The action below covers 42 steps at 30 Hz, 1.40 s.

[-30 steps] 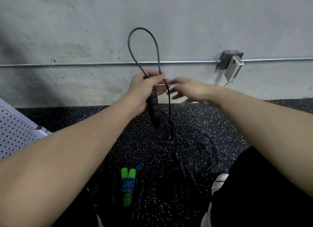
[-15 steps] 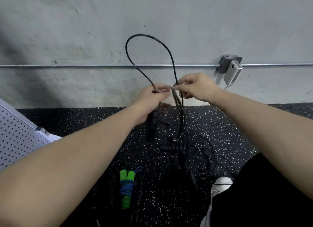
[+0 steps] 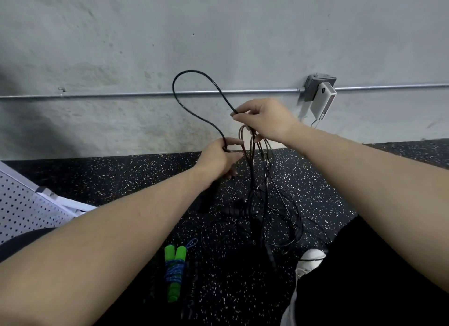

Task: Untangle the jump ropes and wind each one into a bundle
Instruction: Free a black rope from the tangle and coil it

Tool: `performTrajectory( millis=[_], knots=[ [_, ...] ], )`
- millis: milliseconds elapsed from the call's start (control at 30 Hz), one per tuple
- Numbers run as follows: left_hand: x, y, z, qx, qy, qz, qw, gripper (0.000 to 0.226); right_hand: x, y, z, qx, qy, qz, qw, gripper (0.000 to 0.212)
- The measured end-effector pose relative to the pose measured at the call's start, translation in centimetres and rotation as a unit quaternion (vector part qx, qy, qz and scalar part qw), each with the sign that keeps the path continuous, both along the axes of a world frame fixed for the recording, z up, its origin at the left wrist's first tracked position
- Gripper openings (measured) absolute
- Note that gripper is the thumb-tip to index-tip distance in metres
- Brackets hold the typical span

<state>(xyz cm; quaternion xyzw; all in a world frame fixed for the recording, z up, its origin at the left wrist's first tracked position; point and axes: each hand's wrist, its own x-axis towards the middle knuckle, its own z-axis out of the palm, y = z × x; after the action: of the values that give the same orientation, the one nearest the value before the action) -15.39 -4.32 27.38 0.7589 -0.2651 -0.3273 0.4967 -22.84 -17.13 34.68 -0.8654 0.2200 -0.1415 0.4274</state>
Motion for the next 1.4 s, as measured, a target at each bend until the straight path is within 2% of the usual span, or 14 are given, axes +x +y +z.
performTrajectory(
  millis=[133,233,333,467,600,667,700,767,800,900,1000,1200,1267,1400],
  knots=[
    [-0.4,0.1,0.4,0.003,-0.023,-0.05,0.999,0.032,-0.1,0.1,0.1,-0.004,0.009,0.016,1.0,0.01],
    [-1.4,0.3,0.4,0.045,-0.115,-0.113,0.986,0.025,-0.2,0.3,0.3,0.005,0.001,0.02,1.0,0.008],
    [-1.3,0.2,-0.2,0.082,-0.16,-0.083,0.98,0.027,-0.4,0.7,0.7,0.004,-0.021,0.021,1.0,0.007],
    [-0.4,0.3,0.1,0.096,-0.075,-0.042,0.992,0.018,-0.5,0.4,0.9,0.037,-0.046,-0.02,0.998,0.012],
    [-0.5,0.5,0.1,0.038,0.031,-0.004,0.999,0.019,-0.9,-0.5,0.9,0.184,-0.045,-0.093,0.978,0.029],
    [-0.6,0.7,0.3,0.007,0.07,0.009,0.997,0.019,-1.7,-1.0,0.2,0.226,0.052,-0.071,0.97,0.032],
    [-0.6,0.7,0.5,-0.004,0.083,0.013,0.996,0.019,-2.2,-1.2,-0.4,0.216,0.118,-0.038,0.968,0.031],
    [-0.5,0.8,0.9,-0.031,0.106,0.025,0.994,0.018,-2.9,-1.2,-1.7,0.151,0.232,0.04,0.96,0.028],
    [-0.5,0.9,1.0,-0.043,0.115,0.031,0.992,0.017,-3.0,-1.0,-2.4,0.122,0.259,0.065,0.956,0.029],
    [-0.6,0.9,1.4,-0.059,0.132,0.041,0.989,0.021,-2.6,-0.5,-3.1,0.089,0.244,0.079,0.962,0.028],
    [-0.5,0.9,1.6,-0.067,0.143,0.042,0.987,0.018,-2.3,-0.2,-3.0,0.062,0.223,0.095,0.968,0.017],
    [-0.4,1.0,1.8,-0.076,0.169,0.029,0.982,0.01,-2.1,-0.2,-2.8,0.057,0.189,0.077,0.977,0.009],
    [-0.1,1.2,1.9,-0.071,0.17,0.015,0.983,0.007,-2.1,-0.6,-2.9,0.096,0.193,0.07,0.974,0.009],
    [1.2,1.7,1.3,-0.029,0.14,0.032,0.989,0.027,-2.7,-2.0,-2.5,0.198,0.176,0.022,0.964,0.004]
  ],
)
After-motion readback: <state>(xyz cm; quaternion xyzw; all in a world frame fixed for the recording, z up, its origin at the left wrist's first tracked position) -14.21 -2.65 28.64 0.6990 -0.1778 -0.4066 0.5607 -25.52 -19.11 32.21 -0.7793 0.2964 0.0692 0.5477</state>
